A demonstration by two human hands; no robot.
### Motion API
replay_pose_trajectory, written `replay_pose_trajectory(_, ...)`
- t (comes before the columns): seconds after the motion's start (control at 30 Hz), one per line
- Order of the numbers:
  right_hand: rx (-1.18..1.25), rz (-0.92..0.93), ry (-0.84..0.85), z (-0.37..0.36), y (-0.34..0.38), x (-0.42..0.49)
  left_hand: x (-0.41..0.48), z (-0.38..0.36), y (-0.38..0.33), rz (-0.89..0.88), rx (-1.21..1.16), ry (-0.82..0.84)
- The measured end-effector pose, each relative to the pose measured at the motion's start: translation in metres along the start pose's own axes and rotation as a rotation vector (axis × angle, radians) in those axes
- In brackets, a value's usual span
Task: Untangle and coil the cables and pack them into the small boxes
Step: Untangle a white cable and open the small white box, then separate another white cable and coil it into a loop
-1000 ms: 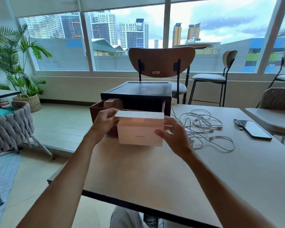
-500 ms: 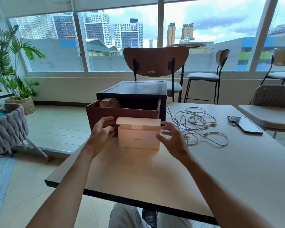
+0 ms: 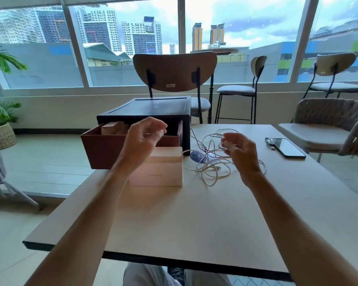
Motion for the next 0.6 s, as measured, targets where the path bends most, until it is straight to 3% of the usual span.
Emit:
replay_pose_trajectory(0.13, -0.214, -0.035, 0.088, 0.029, -0.022, -0.002, 0.015, -0.049, -0.017, 0.014, 0.033, 0.254)
replay_pose_trajectory(0.2, -0.295, -0.049, 0.044, 0.042, -0.036, -0.005, 0.019, -0.074, -0.017, 0.018, 0.096, 0.415)
replay_pose_trajectory(0.3, -0.502, -0.137, -0.047, 0.065, -0.057, -0.006, 0.02, -0.107, -0.008, 0.015, 0.276, 0.599)
replay_pose_trajectory(0.37, -0.668, -0.242, 0.025, 0.079, -0.067, -0.006, 0.023, -0.128, 0.003, 0.04, 0.453, 0.674)
replay_pose_trajectory(0.47, -0.845, -0.341, 0.15, 0.089, -0.074, -0.006, 0.026, -0.158, 0.018, 0.1, 0.583, 0.682)
replay_pose_trajectory(0.6, -0.866, -0.325, 0.112, 0.096, -0.079, 0.005, 0.037, -0.186, 0.027, 0.186, 0.444, 0.513)
Point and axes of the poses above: each hand's wrist, its own x-axis towards the middle knuckle, its own z-axis out of the back of the hand, y = z × x, the point moved 2 cm from there along x, towards the middle knuckle, and after that the axes turned 7 degrees about y, right-handed, at the moved point
